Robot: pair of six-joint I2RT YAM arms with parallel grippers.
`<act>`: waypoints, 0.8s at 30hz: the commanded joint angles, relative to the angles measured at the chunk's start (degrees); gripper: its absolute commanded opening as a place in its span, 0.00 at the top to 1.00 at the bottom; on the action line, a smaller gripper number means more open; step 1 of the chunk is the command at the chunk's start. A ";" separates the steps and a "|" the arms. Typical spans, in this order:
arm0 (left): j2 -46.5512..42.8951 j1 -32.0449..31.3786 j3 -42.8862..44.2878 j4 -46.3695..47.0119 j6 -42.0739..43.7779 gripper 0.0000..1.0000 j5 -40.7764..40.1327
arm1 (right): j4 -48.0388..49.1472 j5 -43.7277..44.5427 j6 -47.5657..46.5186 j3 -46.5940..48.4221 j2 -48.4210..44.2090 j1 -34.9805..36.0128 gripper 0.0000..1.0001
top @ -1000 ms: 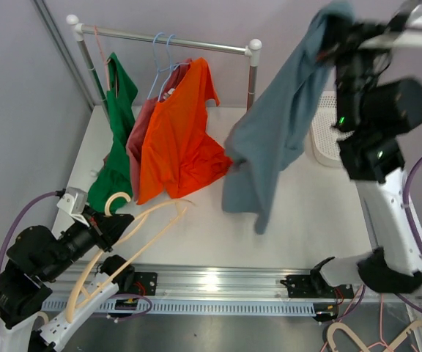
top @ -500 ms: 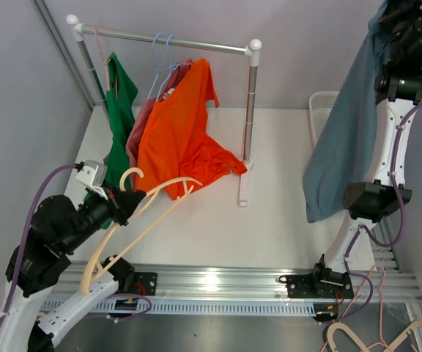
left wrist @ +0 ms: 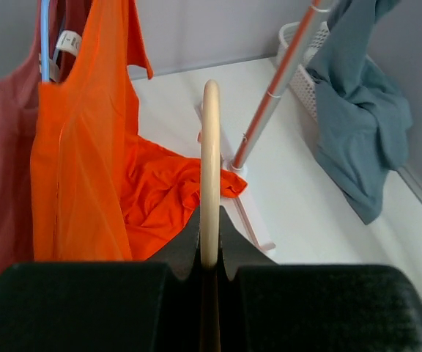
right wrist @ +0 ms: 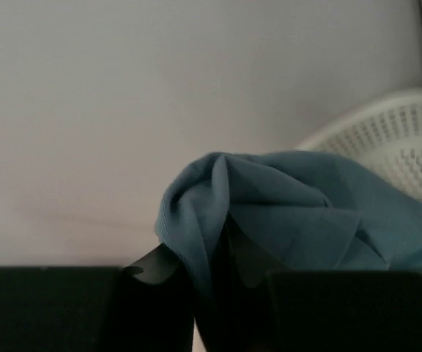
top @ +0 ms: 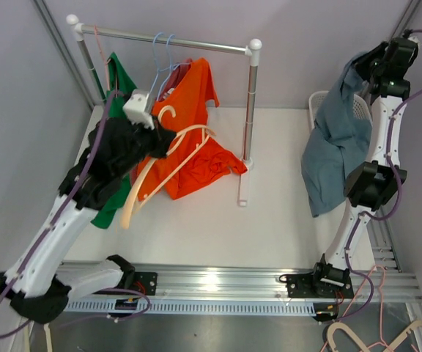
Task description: Remove the t-shirt from the hanger
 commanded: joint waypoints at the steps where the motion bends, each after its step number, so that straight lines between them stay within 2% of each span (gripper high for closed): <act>1: 6.04 -0.18 10.53 6.08 3.21 0.99 -4.22 | -19.40 -9.54 -0.81 1.61 9.68 -1.87 0.76; 2: 7.79 -0.27 12.15 6.43 3.74 0.99 -5.18 | -21.08 -9.39 -1.34 0.92 10.92 -1.87 0.64; 3: 10.68 -0.62 13.38 6.96 4.96 0.99 -6.84 | -22.40 -8.35 -1.69 -0.74 10.84 -1.70 0.62; 5: 13.33 -0.80 19.62 7.93 5.76 0.99 -8.26 | -18.83 -3.87 -2.92 -12.75 6.82 -0.64 0.46; 6: 16.05 -0.80 23.03 8.02 6.81 0.99 -8.62 | -14.20 -1.59 -3.01 -17.23 1.15 -0.29 0.35; 7: 17.29 -0.80 24.80 8.02 7.25 0.99 -9.58 | -12.32 0.87 -3.45 -21.10 -1.70 0.06 0.01; 8: 18.52 -0.80 29.34 8.10 7.61 1.00 -9.85 | -11.26 4.02 -3.89 -26.80 -4.07 0.59 0.01; 10: 21.86 -0.80 32.54 7.93 8.84 0.99 -9.50 | -9.06 4.76 -5.03 -30.88 -10.65 0.85 0.00; 11: 22.92 -0.80 36.99 7.84 9.45 0.99 -9.32 | -8.18 5.63 -6.25 -34.55 -12.86 1.29 0.00; 13: 26.07 -0.80 39.75 6.88 9.98 0.99 -8.01 | -7.04 5.46 -7.49 -38.70 -19.78 1.64 0.00; 16: 31.08 -0.80 49.31 4.95 10.51 0.99 -7.04 | -4.22 5.02 -9.51 -48.02 -27.36 2.61 0.01; 19: 35.65 -0.80 54.07 3.27 10.42 0.99 -5.46 | -3.17 6.43 -11.45 -55.23 -38.25 4.37 0.00; 24: 41.11 -0.80 56.37 3.53 8.41 0.99 -2.74 | -1.50 7.92 -13.21 -61.39 -46.10 5.43 0.01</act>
